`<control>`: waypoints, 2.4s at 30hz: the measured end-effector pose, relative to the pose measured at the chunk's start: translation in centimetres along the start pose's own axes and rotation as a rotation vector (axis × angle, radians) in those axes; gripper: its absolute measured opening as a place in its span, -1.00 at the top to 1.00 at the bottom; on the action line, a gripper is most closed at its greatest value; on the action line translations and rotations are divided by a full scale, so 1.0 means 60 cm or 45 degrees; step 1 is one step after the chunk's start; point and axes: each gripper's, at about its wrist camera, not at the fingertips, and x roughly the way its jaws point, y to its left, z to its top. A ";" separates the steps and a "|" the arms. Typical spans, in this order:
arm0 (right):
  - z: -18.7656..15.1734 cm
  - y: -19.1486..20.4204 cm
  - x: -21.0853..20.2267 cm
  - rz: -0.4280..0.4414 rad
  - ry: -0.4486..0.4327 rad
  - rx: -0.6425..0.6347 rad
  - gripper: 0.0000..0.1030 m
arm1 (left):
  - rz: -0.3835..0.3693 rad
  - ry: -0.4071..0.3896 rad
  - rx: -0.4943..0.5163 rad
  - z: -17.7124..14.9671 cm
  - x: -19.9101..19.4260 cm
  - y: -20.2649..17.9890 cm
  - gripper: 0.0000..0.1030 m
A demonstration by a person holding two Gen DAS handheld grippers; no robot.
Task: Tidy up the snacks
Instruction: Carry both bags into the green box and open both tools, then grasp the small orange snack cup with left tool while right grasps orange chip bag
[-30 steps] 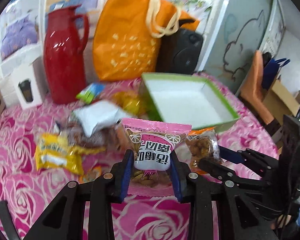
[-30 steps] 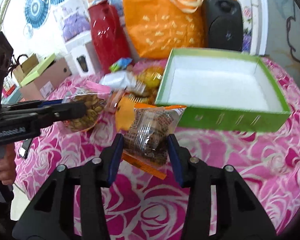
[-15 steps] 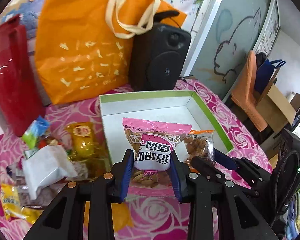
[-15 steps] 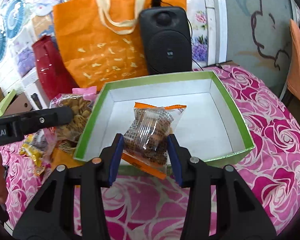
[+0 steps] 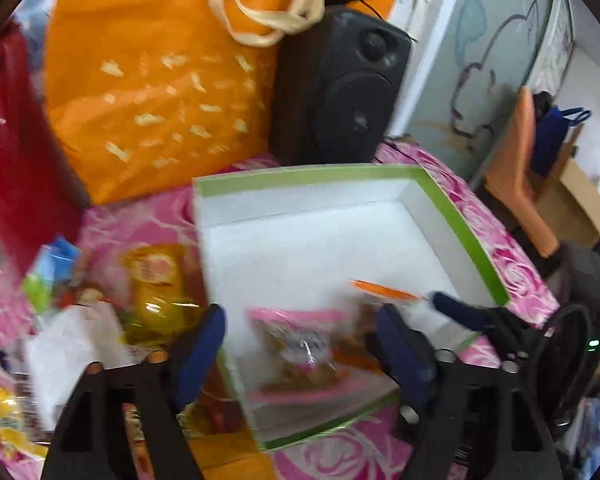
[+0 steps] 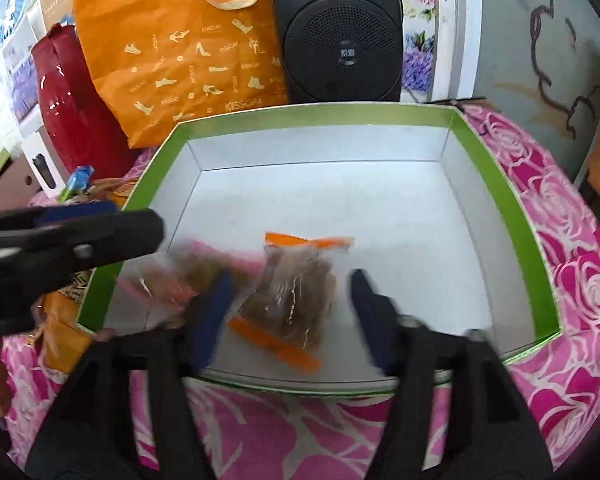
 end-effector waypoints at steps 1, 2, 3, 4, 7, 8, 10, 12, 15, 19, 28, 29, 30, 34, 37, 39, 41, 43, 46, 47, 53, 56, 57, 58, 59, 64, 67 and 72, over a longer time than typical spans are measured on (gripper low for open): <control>0.000 -0.003 -0.006 0.005 -0.017 0.002 -0.98 | 0.043 -0.033 0.000 0.000 -0.009 0.002 -0.75; 0.000 -0.005 -0.013 0.004 -0.034 -0.001 -0.99 | 0.078 -0.053 -0.005 0.000 -0.017 0.005 -0.78; 0.000 -0.006 -0.020 -0.010 -0.040 -0.009 -0.99 | 0.104 -0.063 -0.013 0.001 -0.022 0.009 -0.81; 0.002 -0.005 -0.021 -0.024 -0.034 -0.016 -0.99 | 0.127 -0.074 -0.025 -0.001 -0.028 0.012 -0.81; 0.000 0.003 -0.034 -0.045 -0.028 -0.053 -0.99 | 0.165 -0.096 -0.057 -0.008 -0.043 0.022 -0.81; -0.001 0.006 -0.040 -0.044 -0.034 -0.063 -0.99 | 0.184 -0.107 -0.064 -0.013 -0.050 0.026 -0.81; -0.002 0.013 -0.049 -0.046 -0.049 -0.072 -0.99 | 0.212 -0.123 -0.077 -0.016 -0.063 0.033 -0.81; -0.003 0.022 -0.062 -0.048 -0.063 -0.083 -0.99 | 0.226 -0.144 -0.102 -0.025 -0.077 0.042 -0.82; -0.006 0.036 -0.082 -0.034 -0.072 -0.111 -0.99 | 0.228 -0.165 -0.125 -0.035 -0.100 0.052 -0.82; -0.010 0.055 -0.110 -0.030 -0.100 -0.154 -0.99 | 0.263 -0.187 -0.117 -0.051 -0.129 0.059 -0.82; -0.054 0.134 -0.124 0.187 -0.025 -0.246 -0.99 | 0.308 -0.205 -0.254 -0.145 -0.203 0.141 -0.82; -0.060 0.143 -0.117 0.228 0.010 -0.245 -0.99 | 0.320 -0.193 -0.275 -0.160 -0.207 0.154 -0.82; -0.069 0.155 -0.104 0.273 0.061 -0.240 -0.99 | 0.330 -0.178 -0.292 -0.175 -0.211 0.168 -0.82; -0.091 0.205 -0.066 0.324 0.155 -0.297 -0.76 | 0.367 -0.126 -0.317 -0.228 -0.221 0.204 -0.82; -0.102 0.249 -0.050 0.262 0.152 -0.460 -0.64 | 0.421 -0.086 -0.329 -0.263 -0.229 0.231 -0.82; -0.114 0.283 -0.040 0.123 0.122 -0.635 -0.64 | 0.427 -0.080 -0.367 -0.278 -0.235 0.250 -0.82; -0.126 0.305 -0.032 0.038 0.079 -0.759 -0.61 | 0.421 -0.081 -0.398 -0.284 -0.239 0.267 -0.82; -0.132 0.313 -0.017 -0.020 0.083 -0.811 0.08 | 0.422 -0.087 -0.417 -0.283 -0.239 0.276 -0.82; -0.123 0.292 -0.027 0.044 0.106 -0.701 0.72 | 0.424 -0.094 -0.417 -0.276 -0.239 0.288 -0.82; -0.118 0.279 -0.039 0.115 0.124 -0.641 0.76 | 0.415 -0.099 -0.413 -0.274 -0.240 0.290 -0.82; -0.112 0.212 -0.087 0.336 0.207 -0.387 0.83 | 0.181 -0.043 -0.283 -0.262 -0.190 0.264 -0.68; -0.119 0.200 -0.085 0.322 0.218 -0.340 0.83 | 0.192 0.040 -0.232 -0.254 -0.138 0.262 -0.37; -0.122 0.195 -0.082 0.315 0.221 -0.314 0.80 | 0.195 0.063 -0.236 -0.252 -0.124 0.266 -0.29; -0.123 0.191 -0.080 0.313 0.227 -0.293 0.77 | 0.195 0.081 -0.241 -0.251 -0.115 0.268 -0.15; -0.125 0.186 -0.073 0.309 0.235 -0.259 0.65 | 0.188 0.102 -0.244 -0.252 -0.107 0.270 -0.06; -0.124 0.165 -0.053 0.312 0.254 -0.151 0.16 | 0.172 0.127 -0.226 -0.255 -0.104 0.262 0.32; -0.125 0.159 -0.047 0.327 0.252 -0.108 0.14 | 0.180 0.114 -0.205 -0.248 -0.106 0.256 0.21; -0.122 0.147 -0.038 0.321 0.250 -0.029 0.14 | 0.162 0.163 -0.192 -0.240 -0.078 0.259 0.19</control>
